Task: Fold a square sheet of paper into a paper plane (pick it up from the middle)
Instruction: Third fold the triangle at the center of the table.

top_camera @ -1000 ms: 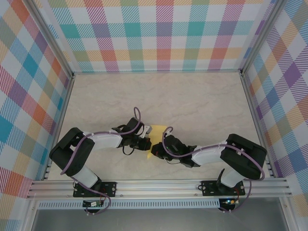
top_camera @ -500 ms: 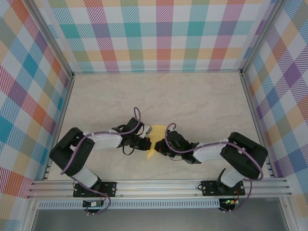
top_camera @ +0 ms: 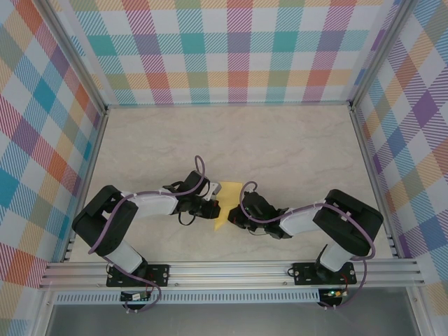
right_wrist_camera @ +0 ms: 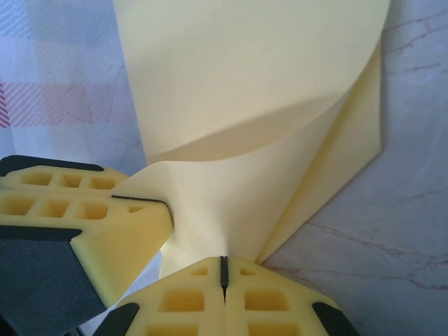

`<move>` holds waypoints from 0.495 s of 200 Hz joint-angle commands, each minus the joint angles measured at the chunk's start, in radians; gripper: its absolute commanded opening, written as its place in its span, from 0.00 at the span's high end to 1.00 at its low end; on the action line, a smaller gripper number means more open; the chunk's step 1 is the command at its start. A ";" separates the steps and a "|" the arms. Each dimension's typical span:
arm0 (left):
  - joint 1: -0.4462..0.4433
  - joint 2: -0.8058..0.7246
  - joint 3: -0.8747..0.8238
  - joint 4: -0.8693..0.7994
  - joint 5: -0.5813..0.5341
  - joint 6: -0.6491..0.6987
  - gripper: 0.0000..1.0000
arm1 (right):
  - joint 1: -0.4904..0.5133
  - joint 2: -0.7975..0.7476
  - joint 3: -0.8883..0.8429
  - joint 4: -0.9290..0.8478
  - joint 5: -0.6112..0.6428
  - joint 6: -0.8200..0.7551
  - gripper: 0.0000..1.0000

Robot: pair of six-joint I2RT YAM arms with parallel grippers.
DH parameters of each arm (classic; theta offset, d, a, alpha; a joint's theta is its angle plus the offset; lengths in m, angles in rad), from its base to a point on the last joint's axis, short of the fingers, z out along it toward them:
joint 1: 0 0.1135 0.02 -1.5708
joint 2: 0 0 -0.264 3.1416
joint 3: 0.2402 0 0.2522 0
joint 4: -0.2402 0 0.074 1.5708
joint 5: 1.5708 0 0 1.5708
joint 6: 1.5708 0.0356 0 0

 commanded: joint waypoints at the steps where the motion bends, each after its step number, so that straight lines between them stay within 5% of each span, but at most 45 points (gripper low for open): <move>1: 0.003 0.049 -0.020 -0.059 -0.043 0.021 1.00 | -0.010 -0.016 0.011 -0.013 -0.024 -0.024 1.00; 99: 0.002 0.055 -0.018 -0.061 -0.039 0.022 1.00 | -0.136 -0.088 0.007 -0.052 -0.119 -0.105 1.00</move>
